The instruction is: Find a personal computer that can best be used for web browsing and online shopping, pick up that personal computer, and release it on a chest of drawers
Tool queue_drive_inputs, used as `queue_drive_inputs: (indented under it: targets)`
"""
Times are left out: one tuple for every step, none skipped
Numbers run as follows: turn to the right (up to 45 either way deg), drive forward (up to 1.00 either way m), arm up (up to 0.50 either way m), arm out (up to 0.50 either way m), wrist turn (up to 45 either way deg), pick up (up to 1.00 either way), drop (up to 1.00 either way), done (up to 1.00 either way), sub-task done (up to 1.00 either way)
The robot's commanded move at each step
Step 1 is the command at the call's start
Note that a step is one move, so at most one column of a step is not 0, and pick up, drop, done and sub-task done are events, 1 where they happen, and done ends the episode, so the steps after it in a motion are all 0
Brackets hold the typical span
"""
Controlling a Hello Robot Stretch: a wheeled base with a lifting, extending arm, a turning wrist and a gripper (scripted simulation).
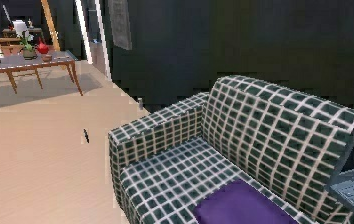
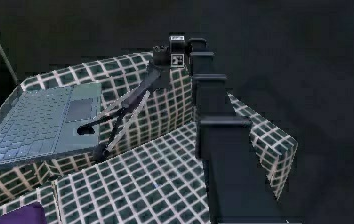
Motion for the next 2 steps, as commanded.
queue_drive_inputs:
  targets:
    - [0.0, 0.0, 0.0, -0.36, 0.0, 0.0, 0.0, 0.0, 0.0]
    - [-45.0, 0.0, 0.0, 0.0, 0.0, 0.0, 0.0, 0.0, 0.0]
